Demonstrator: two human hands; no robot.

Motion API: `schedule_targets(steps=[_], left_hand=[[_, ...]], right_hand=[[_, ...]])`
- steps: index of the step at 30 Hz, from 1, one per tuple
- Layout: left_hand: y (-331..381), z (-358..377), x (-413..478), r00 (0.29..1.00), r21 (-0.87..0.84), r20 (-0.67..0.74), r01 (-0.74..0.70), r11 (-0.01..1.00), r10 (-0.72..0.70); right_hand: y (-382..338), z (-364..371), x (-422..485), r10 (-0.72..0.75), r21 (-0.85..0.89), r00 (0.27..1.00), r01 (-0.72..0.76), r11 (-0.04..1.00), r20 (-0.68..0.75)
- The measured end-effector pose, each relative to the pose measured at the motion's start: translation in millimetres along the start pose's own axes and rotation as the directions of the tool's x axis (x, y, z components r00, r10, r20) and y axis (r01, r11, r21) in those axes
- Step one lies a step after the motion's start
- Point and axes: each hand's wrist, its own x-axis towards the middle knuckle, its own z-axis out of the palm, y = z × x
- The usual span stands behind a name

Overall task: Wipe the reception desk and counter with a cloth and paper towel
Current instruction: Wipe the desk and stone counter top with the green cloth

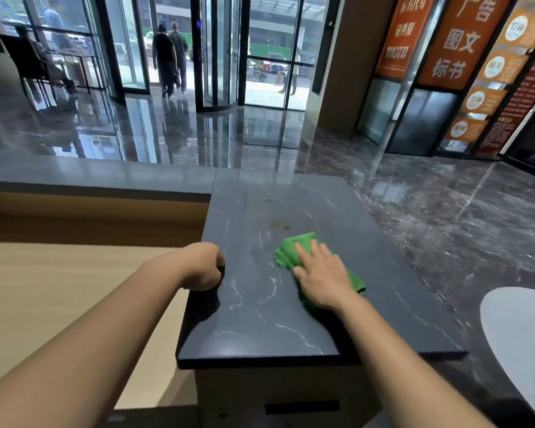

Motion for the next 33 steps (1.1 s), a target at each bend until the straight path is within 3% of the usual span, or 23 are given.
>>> schedule_targets(steps=[3, 7, 10, 13, 16, 19, 21, 24, 27, 29, 33], left_hand=[[1.2, -12.8, 1.8, 1.0, -0.006, -0.003, -0.008, 1.0, 0.008], [-1.7, -15.4, 15.2, 0.996, 0.027, -0.089, 0.004, 1.0, -0.002], [-7.8, -7.4, 28.9, 0.982, 0.01, -0.19, 0.004, 1.0, -0.002], [-15.8, -6.1, 37.4, 0.978, -0.047, -0.209, -0.022, 0.999, 0.012], [-21.5, -10.3, 46.6, 0.979, -0.074, -0.203, -0.023, 0.997, 0.008], [-22.6, -16.2, 62.0, 0.982, -0.053, -0.187, -0.046, 0.998, 0.035], [-20.5, -21.5, 71.5, 0.984, -0.024, -0.169, -0.062, 0.998, 0.057], [-15.7, -32.0, 84.7, 0.982, 0.027, -0.172, -0.077, 0.997, 0.08], [-10.0, -38.7, 95.2, 0.983, 0.022, -0.155, -0.093, 0.995, 0.096], [-10.3, -37.9, 102.0, 0.99, 0.039, -0.124, -0.06, 0.997, 0.064], [-12.7, -34.3, 111.2, 0.998, 0.024, -0.063, -0.015, 1.0, 0.017]], right_hand=[[-55.4, 12.5, -20.9, -0.196, 0.001, 0.981, 0.196, 0.981, -0.003], [-78.5, 6.5, 36.9, -0.282, -0.018, 0.958, 0.283, 0.959, 0.048], [-63.0, -2.3, 87.0, -0.207, -0.007, 0.977, 0.207, 0.978, 0.06], [-13.1, -11.7, 108.9, -0.027, -0.034, 1.0, 0.027, 0.999, 0.01], [20.6, -12.3, 94.5, 0.158, -0.033, 0.987, -0.158, 0.987, -0.013], [-4.1, -3.1, 56.6, 0.313, -0.036, 0.95, -0.312, 0.949, 0.007], [-43.2, 2.1, 33.6, 0.298, -0.081, 0.953, -0.293, 0.953, 0.048], [-93.4, 10.3, 38.4, 0.117, -0.115, 0.991, -0.109, 0.987, 0.07], [-96.3, 5.0, 88.2, -0.037, -0.064, 0.995, 0.043, 0.997, 0.091], [-70.3, -2.8, 121.3, -0.023, -0.021, 0.996, 0.025, 0.999, 0.089], [15.8, -18.7, 141.5, 0.233, 0.016, 0.972, -0.234, 0.972, 0.04]])
